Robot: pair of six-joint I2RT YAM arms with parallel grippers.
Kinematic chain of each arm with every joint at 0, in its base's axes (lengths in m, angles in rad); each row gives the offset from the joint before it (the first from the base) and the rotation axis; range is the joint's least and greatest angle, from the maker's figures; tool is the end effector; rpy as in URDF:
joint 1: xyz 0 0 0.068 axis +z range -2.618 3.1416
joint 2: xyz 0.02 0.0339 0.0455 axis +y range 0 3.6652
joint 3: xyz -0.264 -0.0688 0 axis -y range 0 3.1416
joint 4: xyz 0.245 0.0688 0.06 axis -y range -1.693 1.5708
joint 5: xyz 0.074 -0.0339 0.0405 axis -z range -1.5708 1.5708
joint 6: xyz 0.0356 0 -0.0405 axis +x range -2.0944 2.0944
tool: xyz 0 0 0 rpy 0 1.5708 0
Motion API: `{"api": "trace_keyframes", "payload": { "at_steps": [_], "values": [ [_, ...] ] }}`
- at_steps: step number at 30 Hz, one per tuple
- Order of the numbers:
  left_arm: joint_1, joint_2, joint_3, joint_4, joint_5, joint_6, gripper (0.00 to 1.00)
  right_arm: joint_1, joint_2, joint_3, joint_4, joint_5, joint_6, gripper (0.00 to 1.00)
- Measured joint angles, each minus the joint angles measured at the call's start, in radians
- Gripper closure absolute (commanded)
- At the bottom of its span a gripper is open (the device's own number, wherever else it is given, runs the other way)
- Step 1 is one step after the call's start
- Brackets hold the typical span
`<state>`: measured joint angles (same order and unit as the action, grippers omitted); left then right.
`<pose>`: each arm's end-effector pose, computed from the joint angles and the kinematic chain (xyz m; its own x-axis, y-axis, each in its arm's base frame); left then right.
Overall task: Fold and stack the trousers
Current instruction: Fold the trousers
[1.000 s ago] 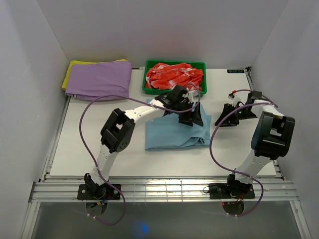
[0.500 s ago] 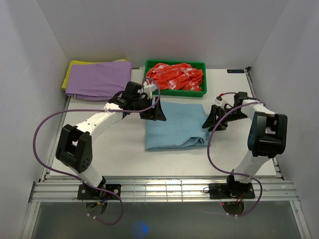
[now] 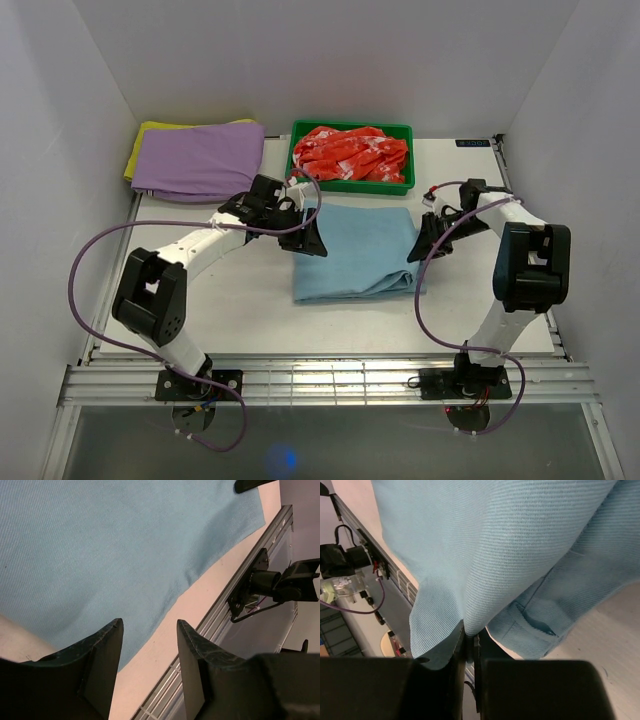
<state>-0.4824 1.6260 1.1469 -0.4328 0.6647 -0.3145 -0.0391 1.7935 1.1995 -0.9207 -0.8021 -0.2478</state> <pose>0.2929 -0.1782 0.2367 -0.8825 0.1873 -0.4313 0.4487 0.6099 -0.6532 0.3212 0.0130 0.1850 -0.9640 -0.1329 -0.2304 -0.2574 0.6845 0.6820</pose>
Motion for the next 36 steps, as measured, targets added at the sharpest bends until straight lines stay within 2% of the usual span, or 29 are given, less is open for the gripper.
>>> {"api": "trace_keyframes", "payload": {
  "at_steps": [4,6,7,10,11,13,16,18,22,27,32,36],
  "values": [
    [0.0,0.045,-0.001,0.015,0.018,0.016,0.51,-0.008,-0.002,-0.031,0.027,0.044,-0.045,0.92],
    [0.0,0.088,-0.005,0.019,0.021,0.029,0.55,-0.01,-0.001,-0.086,0.074,0.064,-0.058,0.83],
    [0.0,0.117,-0.005,0.021,0.027,0.037,0.61,-0.012,0.002,-0.113,0.09,0.068,-0.065,0.8],
    [0.005,0.223,-0.009,0.019,0.038,0.059,0.67,-0.015,0.042,-0.135,0.092,0.085,-0.08,0.6],
    [0.01,0.252,-0.011,0.016,0.047,0.064,0.67,-0.019,0.048,-0.135,0.097,0.094,-0.084,0.51],
    [0.029,0.285,-0.011,0.01,0.082,0.075,0.65,-0.024,0.043,-0.125,0.086,0.121,-0.101,0.45],
    [0.059,0.271,-0.013,0.0,0.142,0.108,0.48,-0.035,0.007,-0.069,0.063,0.188,-0.146,0.26],
    [0.074,0.235,-0.031,0.012,0.18,0.122,0.46,-0.043,-0.034,-0.007,0.036,0.224,-0.187,0.22],
    [0.08,0.08,-0.089,0.047,0.251,0.139,0.47,-0.051,-0.127,0.12,-0.01,0.192,-0.248,0.26],
    [0.076,-0.06,-0.15,0.192,0.342,0.101,0.5,0.011,-0.198,0.104,-0.056,0.04,-0.277,0.41],
    [0.075,-0.029,-0.318,0.394,0.38,-0.037,0.5,0.133,-0.116,-0.077,-0.076,-0.08,-0.28,0.45],
    [0.075,0.077,-0.375,0.477,0.375,-0.122,0.51,0.136,0.01,-0.171,-0.072,-0.068,-0.276,0.47]
  ]
}}
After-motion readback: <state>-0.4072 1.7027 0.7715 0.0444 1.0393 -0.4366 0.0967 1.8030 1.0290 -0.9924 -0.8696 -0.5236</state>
